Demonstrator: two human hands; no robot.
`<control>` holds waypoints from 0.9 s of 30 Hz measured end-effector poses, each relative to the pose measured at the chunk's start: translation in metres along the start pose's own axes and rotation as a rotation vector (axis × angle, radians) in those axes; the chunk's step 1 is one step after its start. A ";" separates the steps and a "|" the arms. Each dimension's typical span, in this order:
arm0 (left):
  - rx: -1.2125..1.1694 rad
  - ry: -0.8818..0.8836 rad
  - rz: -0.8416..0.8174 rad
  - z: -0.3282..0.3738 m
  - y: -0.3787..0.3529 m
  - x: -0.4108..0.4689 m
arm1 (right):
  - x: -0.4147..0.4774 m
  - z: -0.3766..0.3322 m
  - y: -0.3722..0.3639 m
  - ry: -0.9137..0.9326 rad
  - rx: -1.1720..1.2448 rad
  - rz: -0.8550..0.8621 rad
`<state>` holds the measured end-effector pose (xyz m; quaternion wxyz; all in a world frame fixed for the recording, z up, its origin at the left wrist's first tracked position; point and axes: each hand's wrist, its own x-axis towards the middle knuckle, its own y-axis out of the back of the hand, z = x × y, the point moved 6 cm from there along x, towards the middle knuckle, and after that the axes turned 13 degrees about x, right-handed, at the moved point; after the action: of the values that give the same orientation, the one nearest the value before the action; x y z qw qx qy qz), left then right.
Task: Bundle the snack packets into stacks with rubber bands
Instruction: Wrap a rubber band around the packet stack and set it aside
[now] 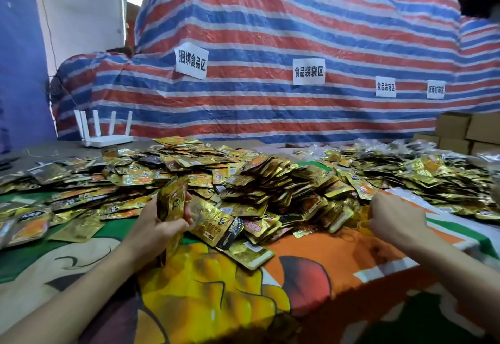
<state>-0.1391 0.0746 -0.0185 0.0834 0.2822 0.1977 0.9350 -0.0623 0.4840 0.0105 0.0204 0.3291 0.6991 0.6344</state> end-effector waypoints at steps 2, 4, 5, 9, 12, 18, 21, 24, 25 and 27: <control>0.001 0.005 -0.001 -0.001 0.000 0.000 | -0.001 -0.008 0.011 0.054 0.038 0.077; -0.006 0.015 -0.007 -0.002 0.000 0.001 | -0.004 -0.022 0.021 0.116 0.112 0.140; -0.020 0.021 -0.010 -0.003 0.000 0.001 | -0.007 -0.033 0.024 0.147 0.150 0.161; -0.050 0.052 0.013 -0.006 0.002 0.002 | -0.026 -0.090 0.033 0.298 0.289 0.185; -0.086 0.082 0.046 -0.010 0.006 0.002 | -0.045 -0.143 0.036 0.429 0.425 0.154; -0.315 0.223 0.101 -0.031 0.014 0.006 | -0.068 -0.251 0.031 0.658 0.771 -0.016; -0.405 0.347 0.157 -0.040 0.017 0.005 | -0.061 -0.289 0.017 0.627 1.029 -0.129; -0.552 0.451 0.199 -0.045 0.023 0.004 | -0.060 -0.307 -0.011 0.522 1.255 -0.203; -0.584 0.471 0.210 -0.047 0.025 0.004 | -0.061 -0.309 -0.022 0.476 1.321 -0.206; -0.584 0.513 0.237 -0.052 0.028 0.004 | -0.064 -0.308 -0.040 0.401 1.435 -0.191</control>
<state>-0.1730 0.0336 -0.0444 -0.0003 0.0250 -0.0956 0.9951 -0.1672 0.1849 0.0090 -0.2720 0.0776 0.9569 0.0660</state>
